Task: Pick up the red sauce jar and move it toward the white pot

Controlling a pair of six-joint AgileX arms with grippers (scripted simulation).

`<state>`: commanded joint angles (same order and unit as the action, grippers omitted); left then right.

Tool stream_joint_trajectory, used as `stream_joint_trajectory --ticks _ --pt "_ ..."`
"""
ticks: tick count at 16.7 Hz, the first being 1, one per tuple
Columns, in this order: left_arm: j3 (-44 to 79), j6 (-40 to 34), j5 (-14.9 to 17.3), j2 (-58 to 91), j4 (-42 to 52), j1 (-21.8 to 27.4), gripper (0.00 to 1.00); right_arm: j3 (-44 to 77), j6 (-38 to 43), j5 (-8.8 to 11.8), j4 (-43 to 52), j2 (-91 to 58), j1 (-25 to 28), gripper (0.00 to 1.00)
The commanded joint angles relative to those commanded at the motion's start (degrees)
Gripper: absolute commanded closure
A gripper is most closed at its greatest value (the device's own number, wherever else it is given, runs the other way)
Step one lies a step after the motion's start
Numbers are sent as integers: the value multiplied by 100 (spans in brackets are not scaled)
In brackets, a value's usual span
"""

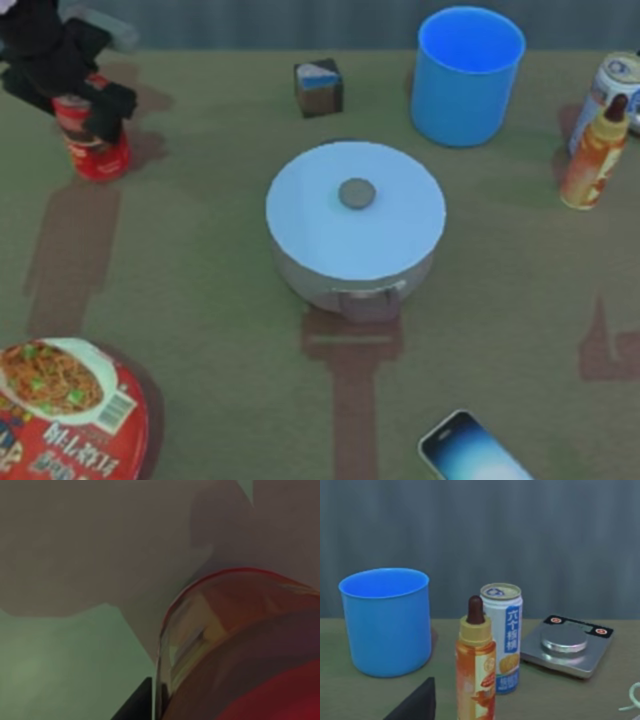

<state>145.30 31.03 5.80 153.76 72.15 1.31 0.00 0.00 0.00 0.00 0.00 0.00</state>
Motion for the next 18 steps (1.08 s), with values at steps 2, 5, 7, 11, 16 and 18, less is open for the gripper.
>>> stream_joint_trajectory --ticks 2,5,7,11,16,18 --pt "0 0 0 0 0 0 100 0 0 0 0 0 0 0" --pt "0 0 0 0 0 0 100 0 0 0 0 0 0 0" --pt "0 0 0 0 0 0 100 0 0 0 0 0 0 0" --pt "-219 10 -4 -218 -17 -13 100 0 0 0 0 0 0 0" --pt "-1667 16 -21 -1563 -119 -54 100 0 0 0 0 0 0 0" --pt "-2393 11 -29 -2225 -170 -88 100 0 0 0 0 0 0 0"
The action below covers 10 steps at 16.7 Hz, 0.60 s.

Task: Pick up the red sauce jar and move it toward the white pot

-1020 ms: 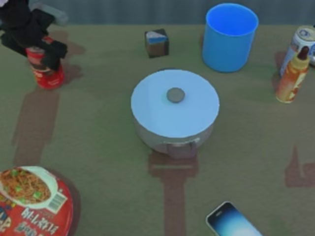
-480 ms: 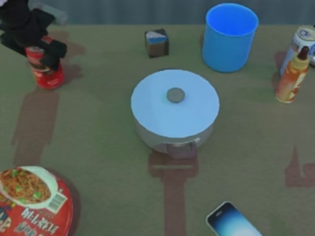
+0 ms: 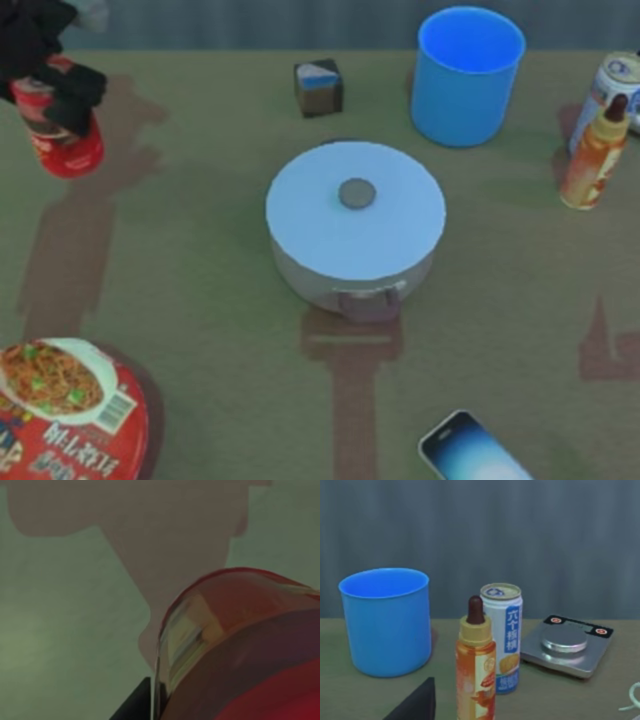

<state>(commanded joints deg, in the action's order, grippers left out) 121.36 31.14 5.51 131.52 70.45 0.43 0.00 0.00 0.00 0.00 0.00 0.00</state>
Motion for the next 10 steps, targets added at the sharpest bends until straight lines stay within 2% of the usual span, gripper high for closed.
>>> stream_joint_trajectory --ticks 4,10 --pt "-971 -6 -11 -926 -43 -52 100 0 0 0 0 0 0 0" --pt "-1082 -7 -16 -1030 -46 -18 100 0 0 0 0 0 0 0"
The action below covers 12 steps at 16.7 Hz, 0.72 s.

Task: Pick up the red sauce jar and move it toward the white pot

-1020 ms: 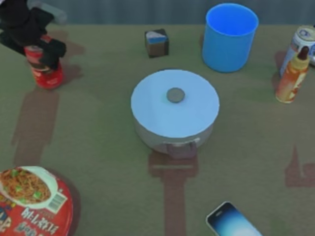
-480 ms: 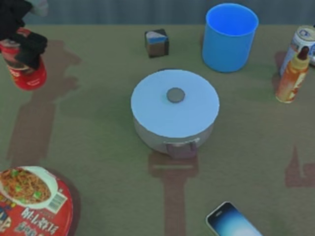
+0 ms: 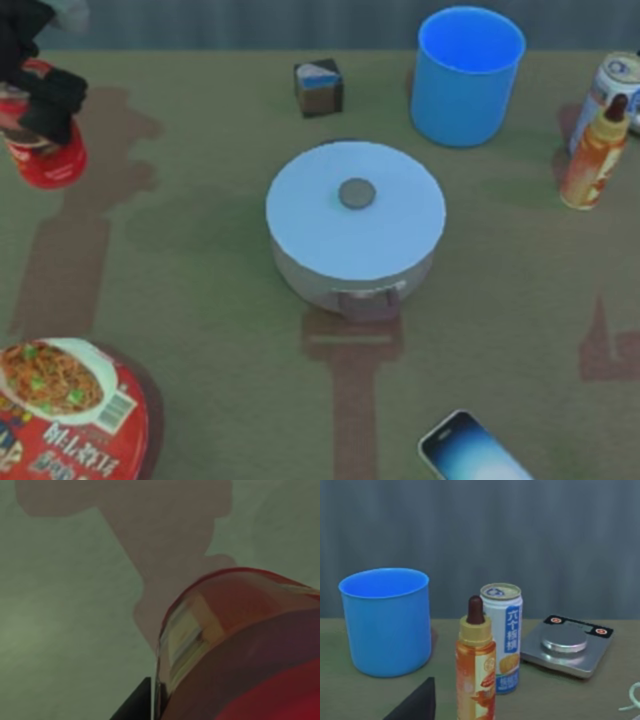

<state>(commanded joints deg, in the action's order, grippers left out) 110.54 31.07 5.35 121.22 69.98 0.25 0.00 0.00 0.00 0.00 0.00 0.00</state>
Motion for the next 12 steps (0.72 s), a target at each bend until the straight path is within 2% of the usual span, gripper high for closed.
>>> stream_joint_trajectory --ticks 2,5,12 --pt "-103 -186 -42 -12 -64 88 100 0 0 0 0 0 0 0" --pt "-463 -922 -185 -89 -309 394 100 0 0 0 0 0 0 0" --pt "-1673 -3915 -707 -543 -1308 1394 100 0 0 0 0 0 0 0"
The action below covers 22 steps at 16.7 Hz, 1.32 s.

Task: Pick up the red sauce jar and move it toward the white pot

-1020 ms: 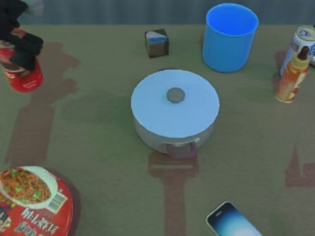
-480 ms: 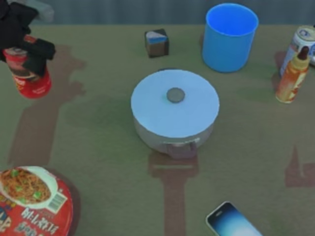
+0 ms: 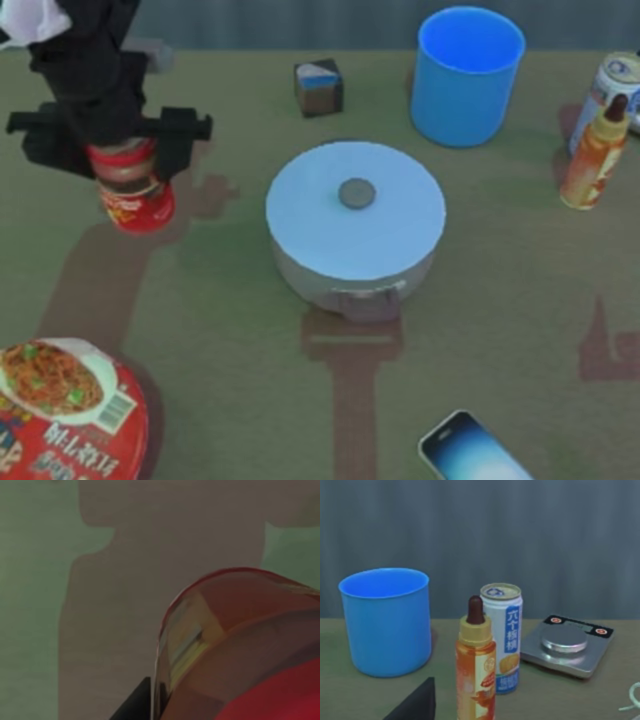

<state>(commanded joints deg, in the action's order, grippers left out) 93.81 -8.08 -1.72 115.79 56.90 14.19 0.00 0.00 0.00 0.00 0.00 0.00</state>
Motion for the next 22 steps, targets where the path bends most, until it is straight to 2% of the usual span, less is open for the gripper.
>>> stream_joint_trajectory --ticks 2,5,10,16,21,22 --pt "-310 -551 -116 -99 -216 224 100 0 0 0 0 0 0 0" --pt "-555 -915 -201 -178 -378 393 100 0 0 0 0 0 0 0" --pt "-561 -902 -191 -141 -389 371 100 0 0 0 0 0 0 0" --pt "-996 -876 -191 231 -1253 357 100 0 0 0 0 0 0 0" --pt "-1046 -876 -190 282 -1332 355 100 0 0 0 0 0 0 0" --pt "-1046 -876 -190 282 -1332 355 92 0 0 0 0 0 0 0"
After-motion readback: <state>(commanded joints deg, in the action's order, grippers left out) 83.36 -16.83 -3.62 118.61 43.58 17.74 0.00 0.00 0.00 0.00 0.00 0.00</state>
